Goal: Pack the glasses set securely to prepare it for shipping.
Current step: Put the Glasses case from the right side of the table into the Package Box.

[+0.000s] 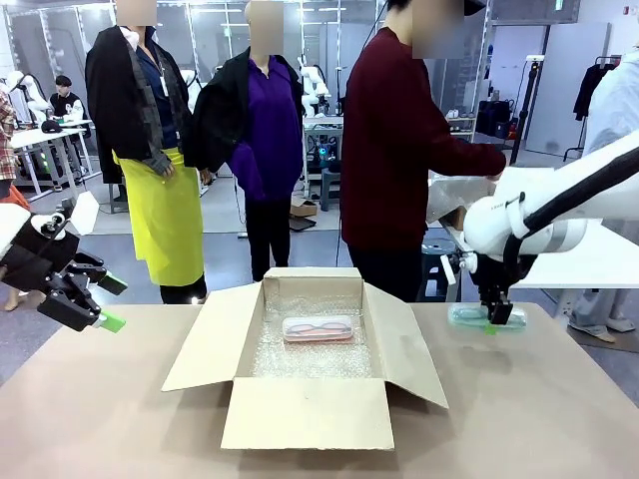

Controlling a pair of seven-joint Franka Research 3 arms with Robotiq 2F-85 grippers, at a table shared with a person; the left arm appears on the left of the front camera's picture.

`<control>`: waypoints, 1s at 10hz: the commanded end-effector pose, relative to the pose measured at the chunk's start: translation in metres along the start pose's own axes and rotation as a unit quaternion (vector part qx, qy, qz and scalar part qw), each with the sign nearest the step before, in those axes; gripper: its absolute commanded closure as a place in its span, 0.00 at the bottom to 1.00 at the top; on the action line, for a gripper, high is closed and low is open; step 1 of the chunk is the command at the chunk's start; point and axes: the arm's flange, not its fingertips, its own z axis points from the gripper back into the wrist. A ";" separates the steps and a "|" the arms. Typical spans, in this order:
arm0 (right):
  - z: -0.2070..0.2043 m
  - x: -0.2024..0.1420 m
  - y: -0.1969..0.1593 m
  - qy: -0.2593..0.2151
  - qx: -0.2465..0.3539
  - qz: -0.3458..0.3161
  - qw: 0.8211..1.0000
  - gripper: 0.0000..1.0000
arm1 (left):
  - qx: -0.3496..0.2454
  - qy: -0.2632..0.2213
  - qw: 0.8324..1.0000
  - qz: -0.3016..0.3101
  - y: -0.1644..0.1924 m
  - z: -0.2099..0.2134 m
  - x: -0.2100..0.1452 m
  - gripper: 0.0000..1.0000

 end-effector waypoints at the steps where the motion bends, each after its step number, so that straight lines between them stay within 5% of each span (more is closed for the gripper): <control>1: 0.041 0.013 0.005 0.014 0.023 -0.015 1.000 1.00 | -0.006 -0.012 1.000 -0.007 0.002 0.001 -0.001 0.00; 6: 0.109 0.061 0.014 0.023 0.015 -0.023 0.999 1.00 | -0.006 -0.012 1.000 -0.007 0.002 0.001 -0.001 0.00; 10: 0.138 0.146 0.055 0.004 0.020 0.014 1.000 1.00 | -0.006 -0.012 1.000 -0.007 0.002 0.001 -0.001 0.00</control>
